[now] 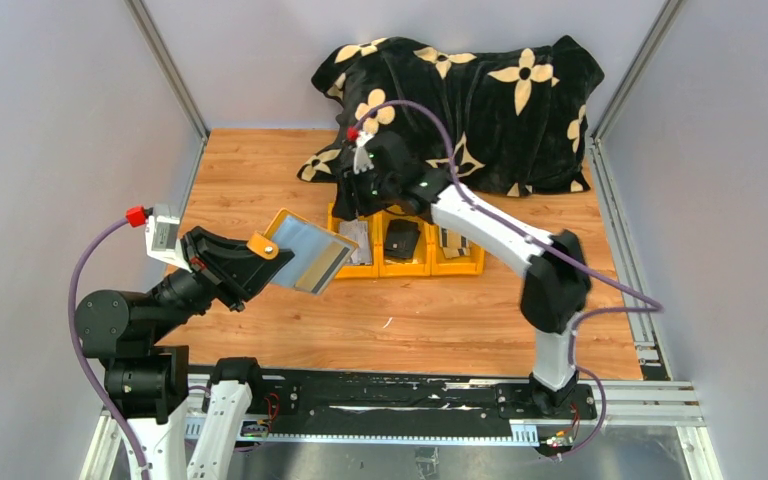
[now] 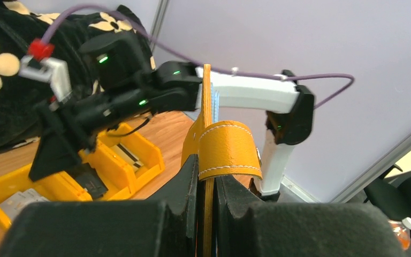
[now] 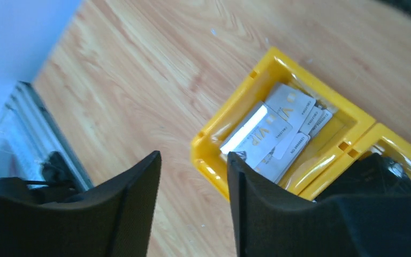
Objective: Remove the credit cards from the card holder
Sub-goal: Place the credit card in the storage box, then remove the credit card from the card holder.
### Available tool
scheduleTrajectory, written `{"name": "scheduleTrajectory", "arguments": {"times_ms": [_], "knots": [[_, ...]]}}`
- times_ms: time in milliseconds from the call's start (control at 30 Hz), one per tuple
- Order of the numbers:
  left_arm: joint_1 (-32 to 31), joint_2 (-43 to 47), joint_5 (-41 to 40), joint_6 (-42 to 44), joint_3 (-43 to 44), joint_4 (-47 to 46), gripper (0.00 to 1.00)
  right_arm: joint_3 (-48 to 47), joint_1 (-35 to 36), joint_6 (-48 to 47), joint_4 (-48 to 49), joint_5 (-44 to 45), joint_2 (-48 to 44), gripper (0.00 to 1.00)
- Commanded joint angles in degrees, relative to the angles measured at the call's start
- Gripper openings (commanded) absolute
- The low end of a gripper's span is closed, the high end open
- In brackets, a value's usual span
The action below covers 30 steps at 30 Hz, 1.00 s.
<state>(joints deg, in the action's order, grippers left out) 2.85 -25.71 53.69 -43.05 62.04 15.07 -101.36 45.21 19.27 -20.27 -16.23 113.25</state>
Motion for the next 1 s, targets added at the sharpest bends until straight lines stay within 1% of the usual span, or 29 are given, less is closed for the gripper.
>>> {"name": "scheduleTrajectory", "arguments": {"times_ms": [0,33,67,100,133,167,200,300,400,500,567,633,700,967], "knots": [[0.1,0.8,0.6,-1.2,0.5,-4.0,0.00,7.1,0.8,1.9,8.2,1.1,-14.1,0.57],[0.1,0.7,0.4,-1.6,0.4,-4.8,0.00,12.8,0.7,3.8,13.8,-0.1,-18.9,0.64],[0.1,0.7,0.4,-2.0,0.2,-5.2,0.00,16.1,0.7,5.8,17.2,-0.8,-22.8,0.69],[0.1,0.6,0.4,-2.5,-0.1,-6.0,0.00,21.1,0.6,7.2,23.5,-1.8,-26.7,0.71],[0.1,0.5,0.3,-3.1,-0.3,-7.0,0.00,28.3,0.4,10.6,29.9,-3.5,-30.2,0.77],[0.1,0.4,0.3,-3.5,-0.6,-7.7,0.00,33.4,0.2,13.5,38.1,-5.0,-33.5,0.80],[0.1,0.3,0.2,-3.9,-0.7,-8.3,0.00,37.6,-0.1,16.5,43.5,-6.5,-36.0,0.82],[0.1,-0.2,-0.7,-5.3,-1.0,-9.9,0.00,47.3,-0.3,23.3,56.2,-9.8,-42.2,0.83],[0.1,-0.4,-2.1,-6.8,-1.4,-11.4,0.00,57.3,0.4,31.7,75.4,-12.1,-45.3,0.84],[0.1,-0.4,-2.8,-8.7,-2.2,-13.6,0.00,64.2,2.7,35.2,96.6,-11.6,-43.6,0.84],[0.1,-0.5,-3.0,-9.7,-2.6,-14.3,0.00,64.4,4.3,36.8,103.7,-12.9,-41.0,0.84],[0.1,-0.6,-3.1,-10.3,-2.8,-14.4,0.00,63.4,6.4,37.9,108.4,-13.4,-38.2,0.84],[0.1,-0.5,-3.1,-10.6,-2.9,-14.3,0.00,61.7,8.3,37.9,109.9,-13.0,-35.9,0.84],[0.1,-0.1,-3.5,-9.6,-2.2,-12.2,0.00,52.3,14.2,35.6,109.7,-13.5,-29.7,0.84]]}}
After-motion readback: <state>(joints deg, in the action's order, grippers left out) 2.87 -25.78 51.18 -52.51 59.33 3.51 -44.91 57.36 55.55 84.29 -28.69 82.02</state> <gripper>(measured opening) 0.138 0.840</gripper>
